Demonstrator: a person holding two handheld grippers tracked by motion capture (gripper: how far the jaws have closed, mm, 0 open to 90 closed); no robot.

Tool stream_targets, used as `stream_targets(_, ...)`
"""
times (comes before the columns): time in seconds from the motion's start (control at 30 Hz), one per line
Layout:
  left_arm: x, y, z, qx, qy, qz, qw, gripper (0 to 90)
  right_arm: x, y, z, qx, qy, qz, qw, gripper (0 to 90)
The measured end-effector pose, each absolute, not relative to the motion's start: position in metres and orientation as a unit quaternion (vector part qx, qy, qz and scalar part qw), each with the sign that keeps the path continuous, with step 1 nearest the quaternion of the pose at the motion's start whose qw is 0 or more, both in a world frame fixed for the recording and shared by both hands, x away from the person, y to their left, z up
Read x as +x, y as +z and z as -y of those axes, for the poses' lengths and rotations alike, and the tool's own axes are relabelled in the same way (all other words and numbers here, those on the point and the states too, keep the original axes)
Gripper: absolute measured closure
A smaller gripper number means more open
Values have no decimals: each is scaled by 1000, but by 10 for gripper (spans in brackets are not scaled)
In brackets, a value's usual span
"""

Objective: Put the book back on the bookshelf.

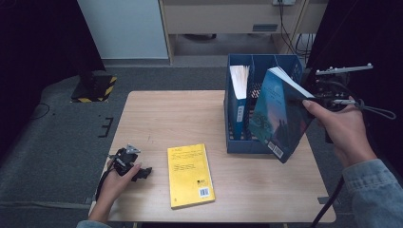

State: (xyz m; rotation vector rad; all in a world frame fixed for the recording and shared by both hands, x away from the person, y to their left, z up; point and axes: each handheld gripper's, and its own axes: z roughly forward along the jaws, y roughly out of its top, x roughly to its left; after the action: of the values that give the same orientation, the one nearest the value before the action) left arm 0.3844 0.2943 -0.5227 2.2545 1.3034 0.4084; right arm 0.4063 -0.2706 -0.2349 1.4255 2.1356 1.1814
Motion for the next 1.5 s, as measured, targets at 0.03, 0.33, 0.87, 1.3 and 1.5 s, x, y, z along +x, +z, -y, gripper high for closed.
stream_targets(0.03, 384, -523, -294, 829, 149, -477, 250, 14, 408, -236, 271, 500, 411, -745, 159, 729)
stream_targets(0.33, 383, -522, -292, 833, 145, -472, 249, 5, 437, -236, 270, 530, 387, -736, 168, 729)
stream_targets(0.87, 384, -523, -292, 836, 143, -467, 250, 2, 471, -245, 257, 567, 352, -724, 173, 729)
stream_targets(1.3, 384, -524, -295, 835, 143, -464, 259, 0, 490, -252, 244, 578, 347, -715, 185, 728)
stream_targets(1.5, 383, -525, -295, 834, 145, -464, 261, 0, 498, -254, 237, 583, 345, -711, 189, 728)
